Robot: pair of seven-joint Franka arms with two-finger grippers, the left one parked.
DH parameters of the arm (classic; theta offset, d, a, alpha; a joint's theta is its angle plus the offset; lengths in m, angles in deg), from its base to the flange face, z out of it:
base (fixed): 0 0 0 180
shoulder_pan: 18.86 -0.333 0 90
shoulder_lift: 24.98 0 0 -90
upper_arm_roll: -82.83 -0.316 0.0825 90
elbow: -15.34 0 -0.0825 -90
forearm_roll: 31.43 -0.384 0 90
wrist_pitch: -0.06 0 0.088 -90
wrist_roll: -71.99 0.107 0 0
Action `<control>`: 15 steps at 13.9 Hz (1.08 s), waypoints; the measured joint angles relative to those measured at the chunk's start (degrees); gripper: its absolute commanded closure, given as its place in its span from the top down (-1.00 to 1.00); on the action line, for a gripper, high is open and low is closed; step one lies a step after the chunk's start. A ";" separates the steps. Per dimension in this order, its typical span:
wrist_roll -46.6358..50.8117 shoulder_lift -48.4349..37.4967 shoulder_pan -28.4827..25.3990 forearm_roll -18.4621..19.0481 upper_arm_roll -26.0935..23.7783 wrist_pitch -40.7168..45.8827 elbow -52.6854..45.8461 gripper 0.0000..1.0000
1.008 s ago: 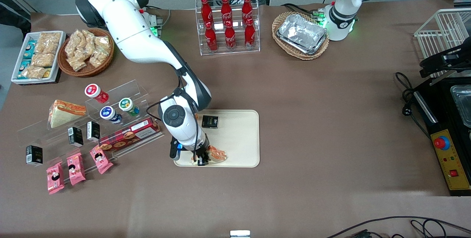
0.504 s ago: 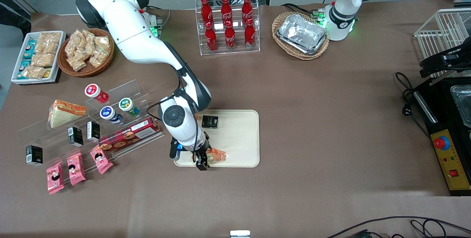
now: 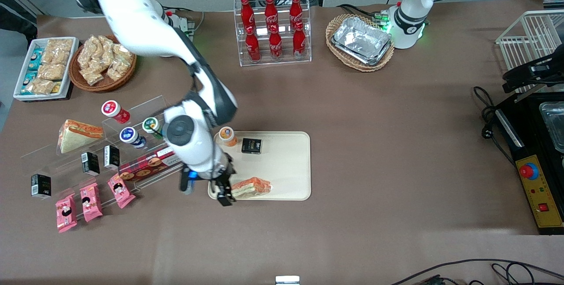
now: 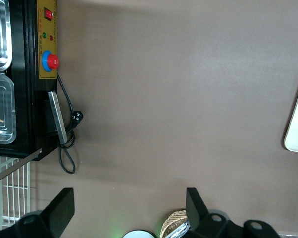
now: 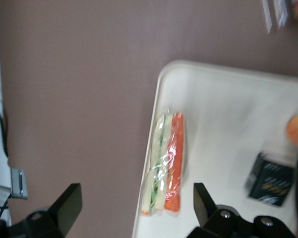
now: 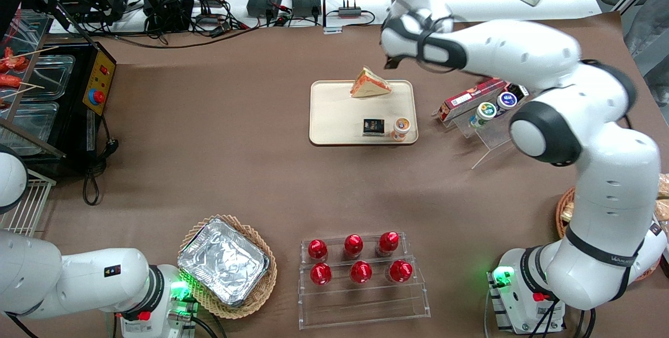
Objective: Place sandwich on tray
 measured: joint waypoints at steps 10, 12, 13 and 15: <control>-66.00 -13.90 20.40 -0.06 0.58 21.47 0.71 1.00; -78.35 -15.68 25.13 -0.09 0.58 23.30 0.91 1.00; -83.75 -16.58 27.00 -0.11 0.59 24.19 1.10 1.00; -92.30 -18.70 29.68 -0.11 0.59 26.16 2.07 1.00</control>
